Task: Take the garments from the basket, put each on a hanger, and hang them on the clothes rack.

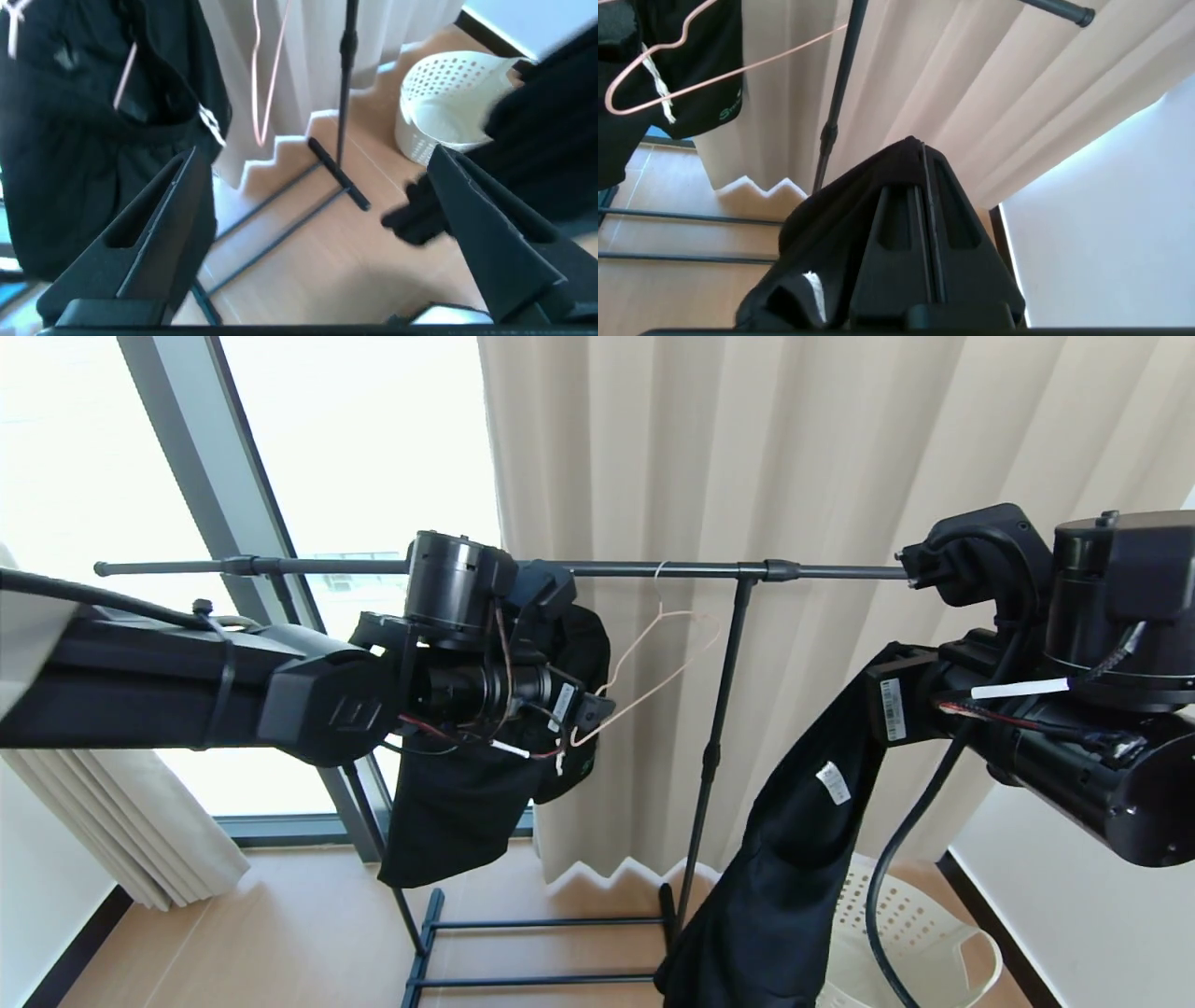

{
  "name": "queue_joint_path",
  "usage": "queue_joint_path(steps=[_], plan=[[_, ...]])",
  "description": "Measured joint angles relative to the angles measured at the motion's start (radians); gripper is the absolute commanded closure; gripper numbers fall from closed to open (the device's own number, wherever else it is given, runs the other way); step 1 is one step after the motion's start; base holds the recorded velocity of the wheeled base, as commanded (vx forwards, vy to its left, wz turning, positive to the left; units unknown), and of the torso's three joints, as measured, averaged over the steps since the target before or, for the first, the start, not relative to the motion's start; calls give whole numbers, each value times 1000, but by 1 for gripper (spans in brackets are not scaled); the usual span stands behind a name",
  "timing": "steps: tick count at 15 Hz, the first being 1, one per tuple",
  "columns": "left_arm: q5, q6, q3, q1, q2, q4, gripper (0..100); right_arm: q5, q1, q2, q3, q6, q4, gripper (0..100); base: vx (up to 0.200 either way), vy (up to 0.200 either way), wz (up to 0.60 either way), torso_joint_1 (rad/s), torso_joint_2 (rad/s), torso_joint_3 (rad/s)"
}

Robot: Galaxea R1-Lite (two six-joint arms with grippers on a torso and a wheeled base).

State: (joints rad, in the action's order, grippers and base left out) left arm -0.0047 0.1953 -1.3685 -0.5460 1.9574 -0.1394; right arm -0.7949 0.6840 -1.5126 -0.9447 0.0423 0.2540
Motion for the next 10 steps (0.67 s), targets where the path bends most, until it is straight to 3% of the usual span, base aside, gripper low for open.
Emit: queue_joint_path(steps=[2, 6, 10], plan=[[-60, 19, -31, 8, 51, -29, 0, 0, 2, 10, 0, 0, 1, 100, 0, 0, 0, 0, 0, 0], [-56, 74, -41, 12, 104, -32, 0, 1, 3, 14, -5, 14, 5, 100, 0, 0, 0, 0, 0, 0], [-56, 70, -32, 12, 129, -67, 0, 1, 3, 13, -6, 15, 7, 100, 200, 0, 0, 2, 1, 5]])
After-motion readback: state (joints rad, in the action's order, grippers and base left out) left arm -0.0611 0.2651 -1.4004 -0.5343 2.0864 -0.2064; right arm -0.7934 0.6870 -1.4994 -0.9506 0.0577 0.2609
